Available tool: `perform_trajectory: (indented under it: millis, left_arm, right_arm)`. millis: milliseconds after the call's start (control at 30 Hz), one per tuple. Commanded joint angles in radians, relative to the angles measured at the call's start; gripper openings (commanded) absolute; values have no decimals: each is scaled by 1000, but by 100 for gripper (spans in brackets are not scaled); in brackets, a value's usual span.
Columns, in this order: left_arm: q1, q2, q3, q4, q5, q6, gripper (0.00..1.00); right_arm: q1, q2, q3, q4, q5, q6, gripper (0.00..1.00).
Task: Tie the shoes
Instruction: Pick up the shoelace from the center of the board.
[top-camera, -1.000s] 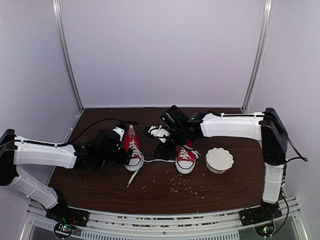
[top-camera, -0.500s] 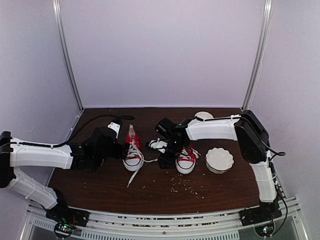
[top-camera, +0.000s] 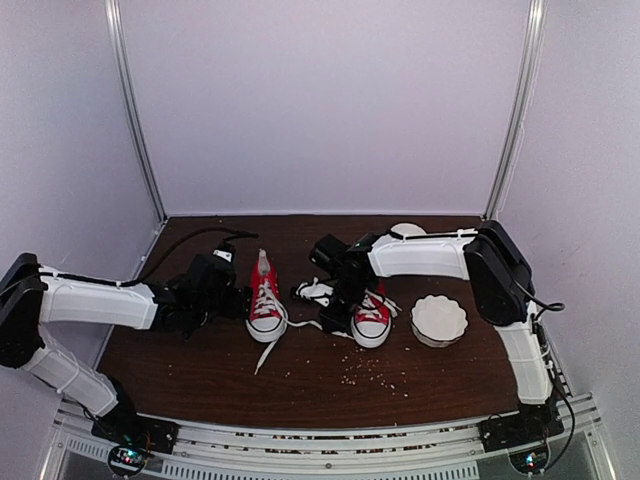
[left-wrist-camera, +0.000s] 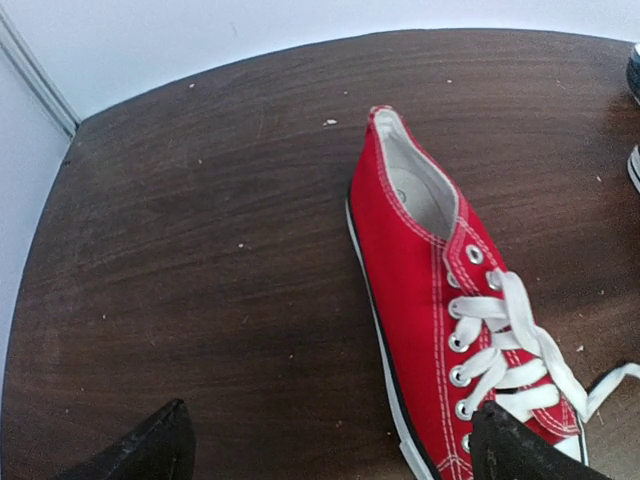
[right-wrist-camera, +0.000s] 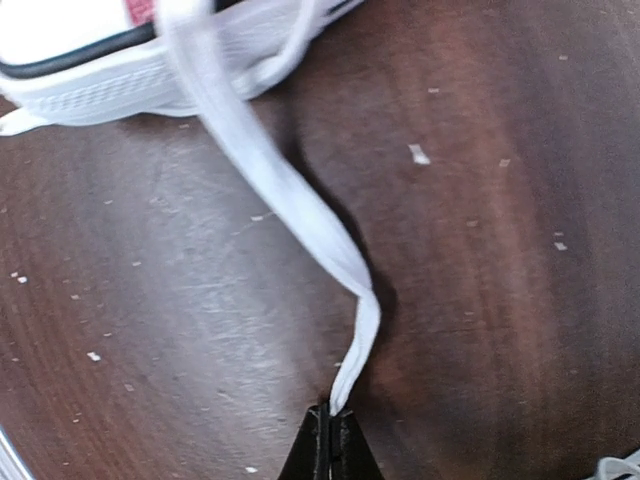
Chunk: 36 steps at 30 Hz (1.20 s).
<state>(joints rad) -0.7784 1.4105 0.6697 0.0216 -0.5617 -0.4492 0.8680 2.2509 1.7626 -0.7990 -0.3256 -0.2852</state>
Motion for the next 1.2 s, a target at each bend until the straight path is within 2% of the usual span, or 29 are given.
perform_trajectory:
  millis: [0,167,333,633,900,1067,1167]
  left_arm:
    - [73,20,2,4,106,-107,98]
    - [77,60,15,15,141,-102,98]
    - [79,107,40,29,250,-77,98]
    - [91,238,125,-23,383,-57,98]
    - [91,236,128,-24,362,-33,98]
    - [95,227,116,39,361,27,98]
    - [117,254,121,81,427,45,98]
  right_arm:
    - [1,-90,-53,20,-135,-2,0]
    - [-1,-211,-151,128,-236,3,0]
    - [-2,-309,-228,234,-330,32,0]
    - [-12,-444,-363,418,-363,92,0]
    - [-13,-523,-416,483,-394,108,0]
    - [-14,-576,-433,490,-349,111,0]
    - [-15,-602,-467,542,-361,127,0]
